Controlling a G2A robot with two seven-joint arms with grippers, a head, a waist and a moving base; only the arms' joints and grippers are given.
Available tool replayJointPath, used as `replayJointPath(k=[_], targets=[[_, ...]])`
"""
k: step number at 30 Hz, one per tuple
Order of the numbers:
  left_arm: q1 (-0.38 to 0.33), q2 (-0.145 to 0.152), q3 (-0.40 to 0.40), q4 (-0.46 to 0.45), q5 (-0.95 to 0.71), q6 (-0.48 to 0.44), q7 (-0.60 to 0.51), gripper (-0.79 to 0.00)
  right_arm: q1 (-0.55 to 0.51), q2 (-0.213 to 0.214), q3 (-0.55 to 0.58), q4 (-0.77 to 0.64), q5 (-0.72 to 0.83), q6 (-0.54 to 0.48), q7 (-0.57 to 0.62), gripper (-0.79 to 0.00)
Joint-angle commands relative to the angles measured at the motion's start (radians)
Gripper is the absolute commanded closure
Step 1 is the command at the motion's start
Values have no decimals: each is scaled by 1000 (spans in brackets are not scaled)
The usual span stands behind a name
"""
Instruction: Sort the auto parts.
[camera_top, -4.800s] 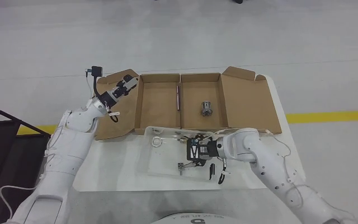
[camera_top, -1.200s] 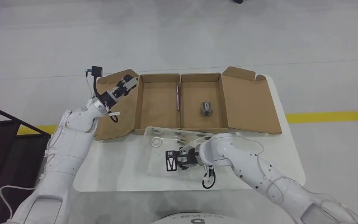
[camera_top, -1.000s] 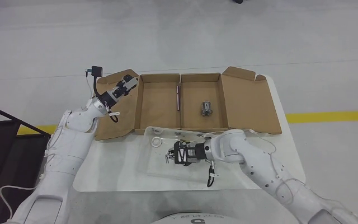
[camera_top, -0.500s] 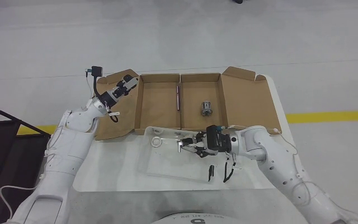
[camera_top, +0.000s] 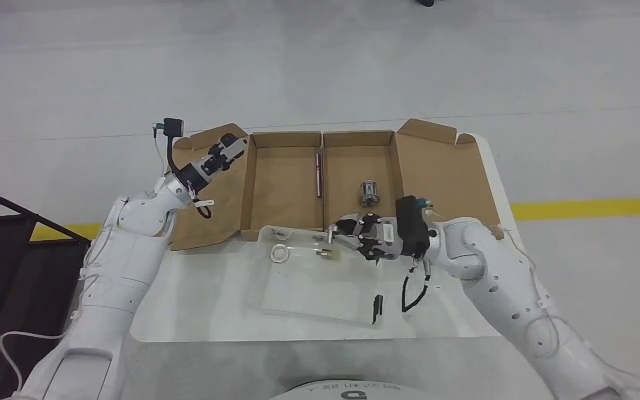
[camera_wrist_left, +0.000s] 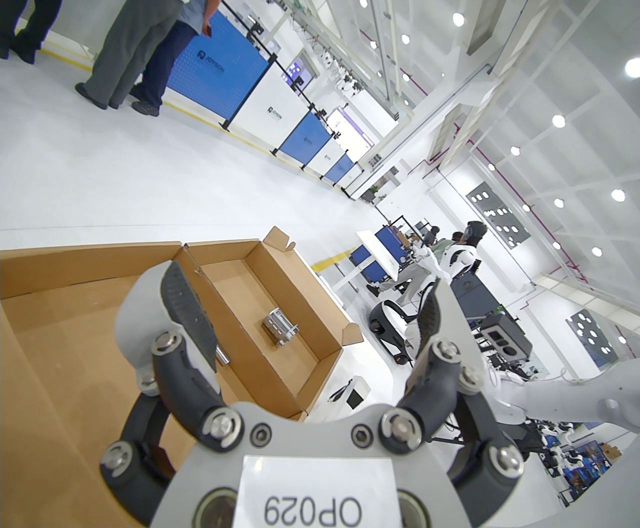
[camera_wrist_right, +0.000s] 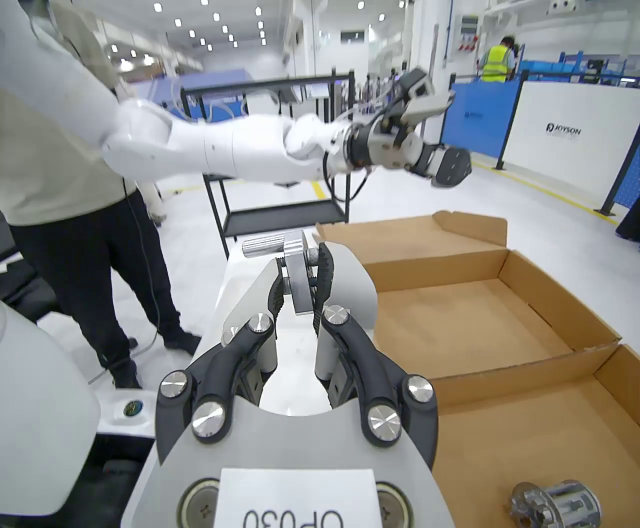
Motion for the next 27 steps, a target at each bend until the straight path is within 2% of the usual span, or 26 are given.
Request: replayJointPath(k=[1, 8, 20, 22, 23, 27], targets=[[0, 0, 0, 0, 0, 0, 0, -785, 18, 0, -14, 21, 97, 1, -19, 0], [0, 0, 0, 0, 0, 0, 0, -785, 78, 21, -86, 91, 430, 1, 26, 0], [0, 0, 0, 0, 0, 0, 0, -785, 86, 25, -92, 96, 452, 1, 47, 0], [0, 0, 0, 0, 0, 0, 0, -785, 75, 19, -87, 82, 517, 24, -1, 0], [0, 0, 0, 0, 0, 0, 0, -785, 72, 16, -99, 71, 565, 1, -4, 0], [0, 0, 0, 0, 0, 0, 0, -785, 88, 17, -135, 15, 780, 1, 31, 0]])
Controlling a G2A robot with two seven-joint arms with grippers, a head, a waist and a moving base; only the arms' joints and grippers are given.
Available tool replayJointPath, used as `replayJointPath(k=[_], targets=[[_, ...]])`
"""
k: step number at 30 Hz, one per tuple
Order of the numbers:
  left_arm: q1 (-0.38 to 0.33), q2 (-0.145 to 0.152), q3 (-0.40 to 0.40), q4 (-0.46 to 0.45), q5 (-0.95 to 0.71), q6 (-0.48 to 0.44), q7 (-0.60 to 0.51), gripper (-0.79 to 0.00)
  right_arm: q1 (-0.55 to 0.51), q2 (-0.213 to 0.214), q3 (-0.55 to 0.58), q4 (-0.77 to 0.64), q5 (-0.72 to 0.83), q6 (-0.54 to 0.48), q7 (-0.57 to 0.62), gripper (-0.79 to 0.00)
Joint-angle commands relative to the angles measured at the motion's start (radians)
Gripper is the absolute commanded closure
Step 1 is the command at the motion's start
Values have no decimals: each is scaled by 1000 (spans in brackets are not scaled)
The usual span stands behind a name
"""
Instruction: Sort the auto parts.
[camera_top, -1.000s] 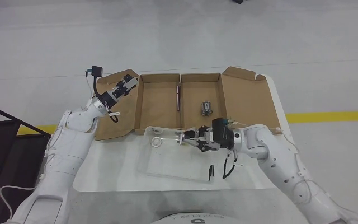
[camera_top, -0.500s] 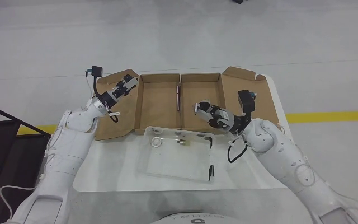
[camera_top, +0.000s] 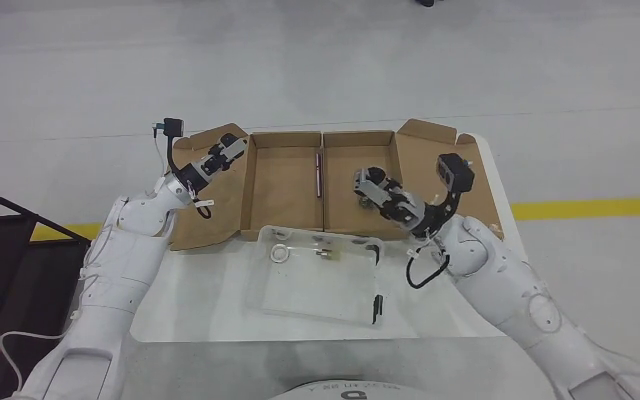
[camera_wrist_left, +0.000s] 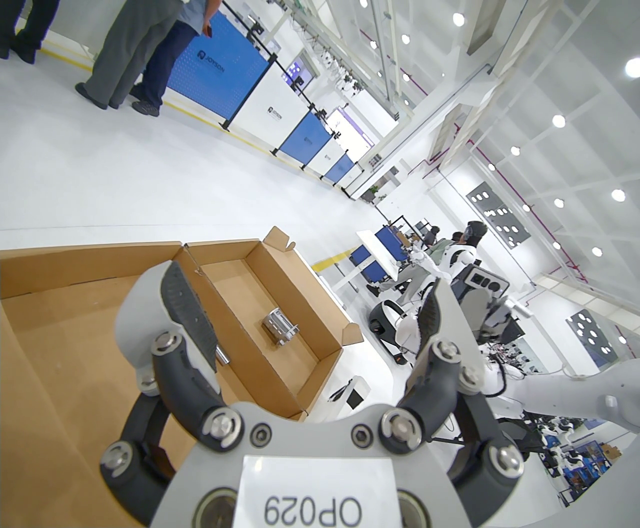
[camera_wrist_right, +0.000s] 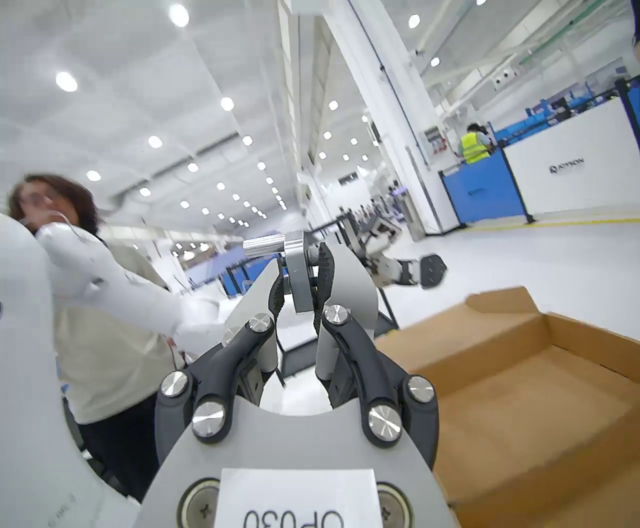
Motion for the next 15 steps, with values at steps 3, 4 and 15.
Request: replayJointPath(k=[3, 4, 15], targets=[[0, 0, 0, 0, 0, 0, 0, -785, 14, 11, -15, -36, 251, 1, 103, 0], [0, 0, 0, 0, 0, 0, 0, -785, 16, 14, -11, -36, 303, 1, 137, 0], [0, 0, 0, 0, 0, 0, 0, -785, 4, 7, 61, -16, 912, 1, 638, 0]])
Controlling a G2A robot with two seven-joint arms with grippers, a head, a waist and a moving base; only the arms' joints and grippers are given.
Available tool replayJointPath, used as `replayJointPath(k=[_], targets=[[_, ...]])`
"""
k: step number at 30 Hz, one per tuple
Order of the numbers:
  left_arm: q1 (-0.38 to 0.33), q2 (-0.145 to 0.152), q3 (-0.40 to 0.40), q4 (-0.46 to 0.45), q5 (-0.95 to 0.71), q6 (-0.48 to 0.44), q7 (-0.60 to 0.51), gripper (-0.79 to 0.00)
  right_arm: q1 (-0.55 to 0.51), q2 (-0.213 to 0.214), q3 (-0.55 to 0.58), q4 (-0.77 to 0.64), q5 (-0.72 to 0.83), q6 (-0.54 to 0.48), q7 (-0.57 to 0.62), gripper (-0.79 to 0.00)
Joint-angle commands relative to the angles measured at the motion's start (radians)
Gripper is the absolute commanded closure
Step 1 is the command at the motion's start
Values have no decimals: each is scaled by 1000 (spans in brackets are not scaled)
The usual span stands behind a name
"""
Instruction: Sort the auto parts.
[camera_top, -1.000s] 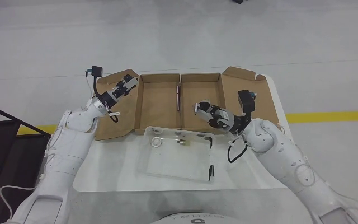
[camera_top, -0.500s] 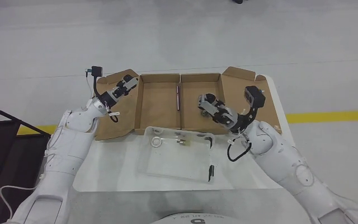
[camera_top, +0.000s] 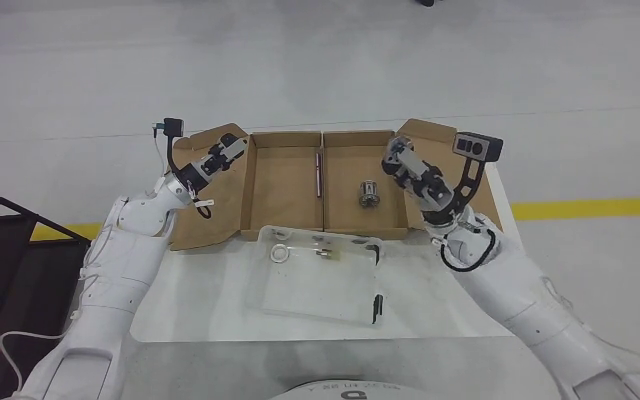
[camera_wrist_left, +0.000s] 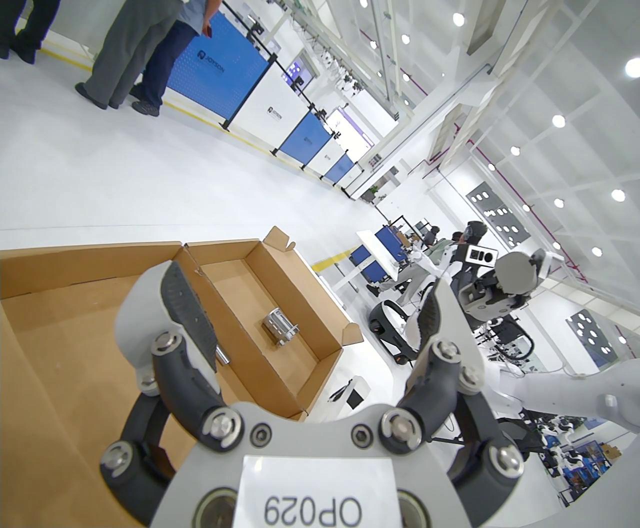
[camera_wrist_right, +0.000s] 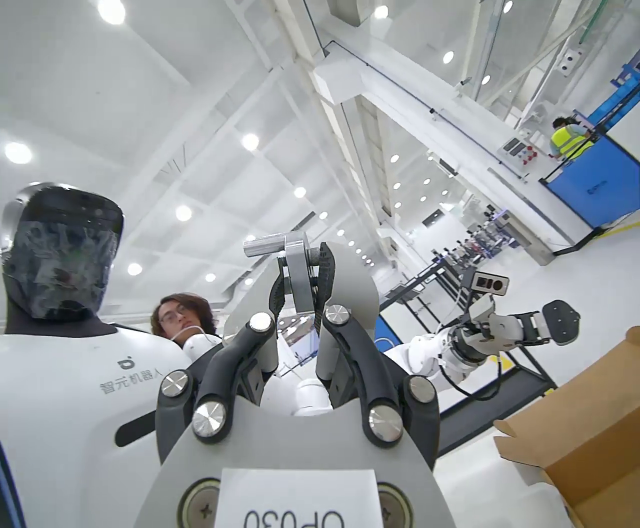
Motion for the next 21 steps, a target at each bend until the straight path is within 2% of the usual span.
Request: replayJointPath(k=[1, 8, 13, 17, 21], targets=[[0, 0, 0, 0, 0, 0, 0, -785, -2, -8, 22, 20, 103, 0, 120, 0], [0, 0, 0, 0, 0, 0, 0, -785, 9, -46, 69, 88, 278, 0, 371, 0], [0, 0, 0, 0, 0, 0, 0, -785, 30, -67, 74, 107, 259, 0, 372, 0], [0, 0, 0, 0, 0, 0, 0, -785, 48, -80, 105, 140, 179, 0, 364, 0], [0, 0, 0, 0, 0, 0, 0, -785, 51, -101, 154, 171, -25, 0, 187, 0]])
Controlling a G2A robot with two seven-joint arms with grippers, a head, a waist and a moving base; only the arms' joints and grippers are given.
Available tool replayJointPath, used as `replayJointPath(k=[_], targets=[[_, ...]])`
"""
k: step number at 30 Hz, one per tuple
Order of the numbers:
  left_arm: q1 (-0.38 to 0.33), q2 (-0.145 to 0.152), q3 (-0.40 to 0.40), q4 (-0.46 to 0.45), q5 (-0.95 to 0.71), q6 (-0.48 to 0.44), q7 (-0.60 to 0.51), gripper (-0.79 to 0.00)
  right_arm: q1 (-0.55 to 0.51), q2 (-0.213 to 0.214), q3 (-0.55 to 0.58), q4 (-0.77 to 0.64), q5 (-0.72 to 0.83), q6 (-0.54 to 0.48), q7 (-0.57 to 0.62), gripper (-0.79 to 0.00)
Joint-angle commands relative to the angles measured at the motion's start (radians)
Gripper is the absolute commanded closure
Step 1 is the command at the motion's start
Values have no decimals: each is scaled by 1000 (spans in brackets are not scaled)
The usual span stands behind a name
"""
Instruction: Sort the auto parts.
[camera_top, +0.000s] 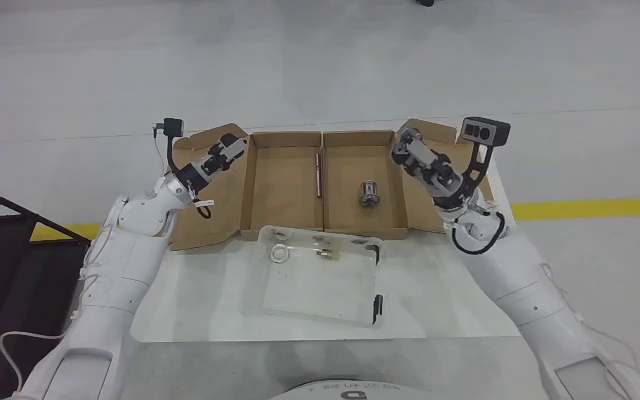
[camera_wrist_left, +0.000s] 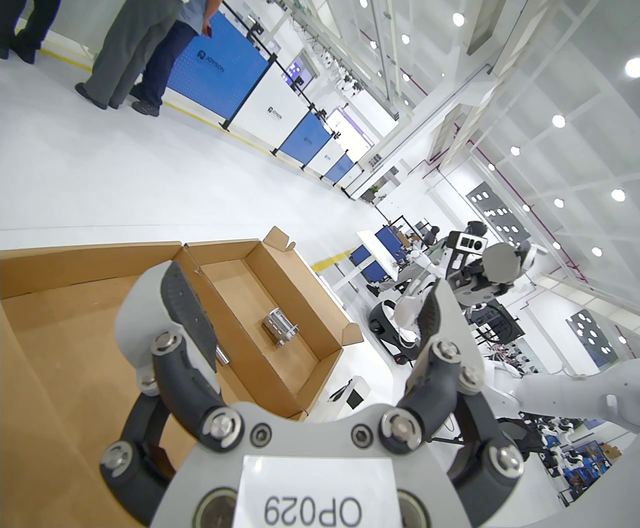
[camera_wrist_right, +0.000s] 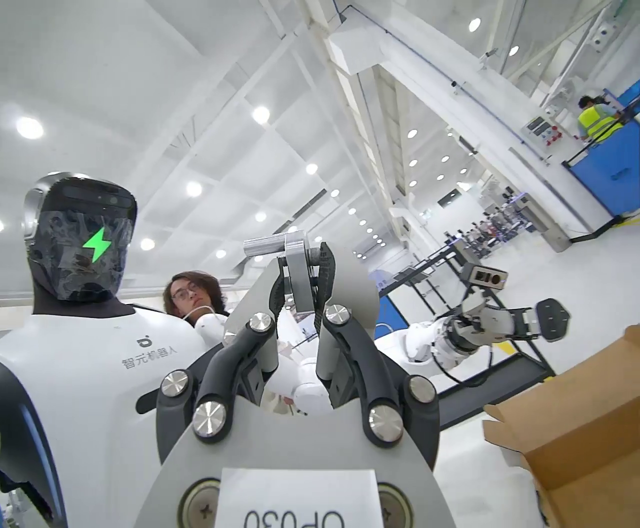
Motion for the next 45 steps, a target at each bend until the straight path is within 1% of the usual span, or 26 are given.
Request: replayJointPath(k=[1, 3, 5, 7, 9, 12, 15, 16, 27, 29, 32, 34, 36, 41, 43, 45], targets=[[0, 0, 0, 0, 0, 0, 0, -785, -4, -12, 18, 8, -139, 2, -134, 0], [0, 0, 0, 0, 0, 0, 0, -785, -4, -24, 46, 11, -301, 36, -277, 0], [0, 0, 0, 0, 0, 0, 0, -785, -15, -36, 63, -14, -476, 98, -424, 0], [0, 0, 0, 0, 0, 0, 0, -785, -32, -49, 61, -45, -601, 152, -538, 0], [0, 0, 0, 0, 0, 0, 0, -785, -44, -58, 58, -65, -696, 195, -621, 0], [0, 0, 0, 0, 0, 0, 0, -785, -54, -68, 49, -77, -787, 226, -693, 0], [0, 0, 0, 0, 0, 0, 0, -785, -58, -75, 32, -80, -819, 215, -705, 0], [0, 0, 0, 0, 0, 0, 0, -785, -57, -76, 27, -79, -814, 203, -696, 0], [0, 0, 0, 0, 0, 0, 0, -785, -57, -76, 27, -79, -814, 203, -696, 0], [0, 0, 0, 0, 0, 0, 0, -785, -57, -78, 34, -93, -894, 273, -709, 0], [20, 0, 11, -54, 21, -19, -19, -785, -60, -85, 25, -121, -1014, 362, -756, 0], [37, 1, 27, -81, -17, -52, -72, -785, -63, -89, 19, -137, -1121, 423, -792, 0], [35, 5, 32, -92, -48, -88, -147, -785, -68, -93, 10, -148, -1217, 484, -832, 0], [34, 12, 56, -125, -114, -185, -277, -785, -73, -103, -13, -145, -1325, 552, -883, 0], [35, 15, 54, -132, -135, -209, -289, -785, -71, -104, -12, -144, -1347, 565, -888, 0], [35, 15, 54, -132, -135, -209, -289, -785, -71, -104, -12, -144, -1347, 565, -888, 0]])
